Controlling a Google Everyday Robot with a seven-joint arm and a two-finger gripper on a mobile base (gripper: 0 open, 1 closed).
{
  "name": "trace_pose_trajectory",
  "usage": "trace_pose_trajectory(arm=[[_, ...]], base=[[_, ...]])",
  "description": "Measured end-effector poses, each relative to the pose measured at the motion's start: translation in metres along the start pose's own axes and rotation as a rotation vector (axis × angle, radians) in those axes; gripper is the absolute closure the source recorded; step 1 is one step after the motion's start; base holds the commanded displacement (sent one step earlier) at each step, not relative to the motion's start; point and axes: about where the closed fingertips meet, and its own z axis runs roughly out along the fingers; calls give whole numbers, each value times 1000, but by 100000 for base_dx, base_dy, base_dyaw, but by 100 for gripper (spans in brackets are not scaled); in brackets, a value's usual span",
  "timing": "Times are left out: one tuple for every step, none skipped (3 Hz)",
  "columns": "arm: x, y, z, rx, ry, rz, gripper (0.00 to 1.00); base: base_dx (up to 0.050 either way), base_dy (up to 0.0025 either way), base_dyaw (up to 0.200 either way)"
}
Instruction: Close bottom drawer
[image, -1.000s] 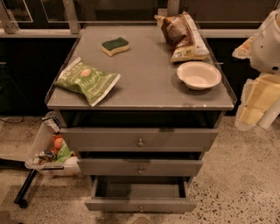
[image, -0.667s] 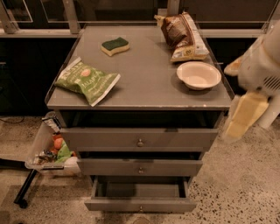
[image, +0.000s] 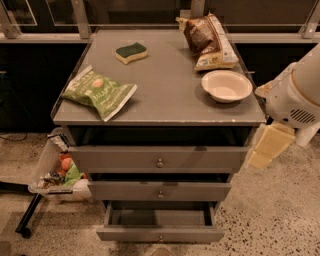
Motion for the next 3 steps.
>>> trace_pose_trajectory(arm=[[16,28,68,-73,-65,107,0],[27,63,162,-192,-164,201,0],[24,92,256,-288,-248,275,19]], base=[[0,0,0],[0,0,0],[0,0,0]])
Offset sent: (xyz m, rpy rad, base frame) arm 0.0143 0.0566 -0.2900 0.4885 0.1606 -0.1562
